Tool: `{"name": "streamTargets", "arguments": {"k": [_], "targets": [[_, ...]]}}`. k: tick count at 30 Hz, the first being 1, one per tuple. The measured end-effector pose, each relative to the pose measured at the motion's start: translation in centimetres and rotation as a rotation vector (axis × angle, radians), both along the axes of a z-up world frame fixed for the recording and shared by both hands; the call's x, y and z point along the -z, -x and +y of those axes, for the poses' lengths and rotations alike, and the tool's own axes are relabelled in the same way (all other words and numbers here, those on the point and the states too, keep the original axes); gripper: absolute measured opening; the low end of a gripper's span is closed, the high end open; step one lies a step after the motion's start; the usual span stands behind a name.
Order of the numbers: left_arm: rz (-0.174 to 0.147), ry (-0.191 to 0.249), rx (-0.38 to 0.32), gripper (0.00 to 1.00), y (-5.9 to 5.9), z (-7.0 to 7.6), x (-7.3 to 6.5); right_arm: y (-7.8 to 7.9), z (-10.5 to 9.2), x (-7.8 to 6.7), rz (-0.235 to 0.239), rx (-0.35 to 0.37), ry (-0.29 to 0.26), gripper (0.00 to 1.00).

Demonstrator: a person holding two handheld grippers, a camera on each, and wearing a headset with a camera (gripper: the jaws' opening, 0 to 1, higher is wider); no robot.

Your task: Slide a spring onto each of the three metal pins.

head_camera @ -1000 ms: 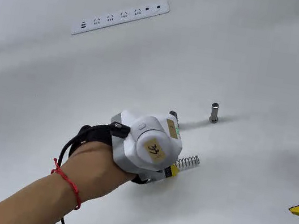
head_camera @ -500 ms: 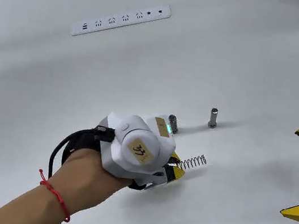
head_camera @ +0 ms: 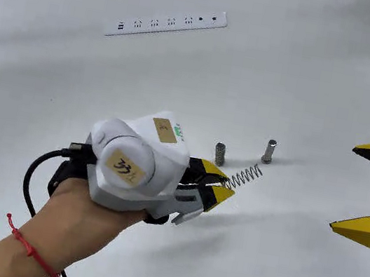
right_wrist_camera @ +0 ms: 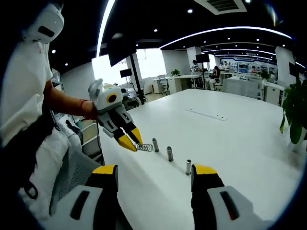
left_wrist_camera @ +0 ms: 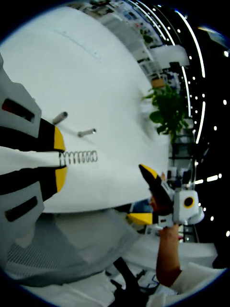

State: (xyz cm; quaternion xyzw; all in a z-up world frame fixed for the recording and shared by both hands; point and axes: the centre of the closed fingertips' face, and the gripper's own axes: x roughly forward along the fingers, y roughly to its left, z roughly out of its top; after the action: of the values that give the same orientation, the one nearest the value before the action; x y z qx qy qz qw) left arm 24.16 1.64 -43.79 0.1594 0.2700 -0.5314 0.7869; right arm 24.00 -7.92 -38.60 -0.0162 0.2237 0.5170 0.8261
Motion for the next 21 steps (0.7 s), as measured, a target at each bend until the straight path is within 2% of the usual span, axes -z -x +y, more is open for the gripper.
{"name": "streamTargets", "arguments": {"k": [1, 4, 6, 9, 11, 13, 15, 17, 19, 20, 21], "targets": [[-0.004, 0.017, -0.008, 0.10, 0.0, 0.0, -0.4, -0.2, 0.3, -0.5, 0.009, 0.012, -0.030, 0.60], [-0.014, 0.101, -0.044, 0.10, 0.0, -0.1, -2.2, -0.9, 1.9, -3.0, 0.033, 0.078, -0.176, 0.54], [-0.019, 0.158, -0.067, 0.10, 0.0, -0.2, -3.4, -1.3, 2.6, -3.9, 0.059, 0.111, -0.242, 0.51], [-0.027, 0.229, -0.100, 0.10, -0.1, -0.3, -4.8, -1.5, 3.4, -4.5, 0.070, 0.133, -0.290, 0.46], [-0.023, 0.284, -0.121, 0.10, -0.1, -0.3, -5.8, -1.6, 4.1, -5.2, 0.110, 0.168, -0.360, 0.43], [-0.028, 0.312, -0.126, 0.10, 0.0, -0.4, -6.5, -1.8, 4.5, -5.7, 0.134, 0.197, -0.407, 0.38], [-0.020, 0.331, -0.136, 0.10, 0.0, -0.4, -7.0, -2.2, 4.7, -5.9, 0.137, 0.219, -0.430, 0.33], [-0.029, 0.353, -0.141, 0.10, 0.0, -0.5, -7.5, -2.2, 5.3, -6.2, 0.140, 0.223, -0.443, 0.31], [-0.028, 0.390, -0.148, 0.10, 0.1, -0.6, -8.2, -2.3, 5.7, -6.8, 0.182, 0.239, -0.507, 0.31], [-0.023, 0.409, -0.151, 0.10, 0.1, -0.7, -8.5, -2.4, 5.8, -6.8, 0.190, 0.239, -0.515, 0.30], [-0.023, 0.411, -0.153, 0.10, 0.1, -0.7, -8.5, -2.4, 5.9, -6.8, 0.189, 0.239, -0.515, 0.29]]}}
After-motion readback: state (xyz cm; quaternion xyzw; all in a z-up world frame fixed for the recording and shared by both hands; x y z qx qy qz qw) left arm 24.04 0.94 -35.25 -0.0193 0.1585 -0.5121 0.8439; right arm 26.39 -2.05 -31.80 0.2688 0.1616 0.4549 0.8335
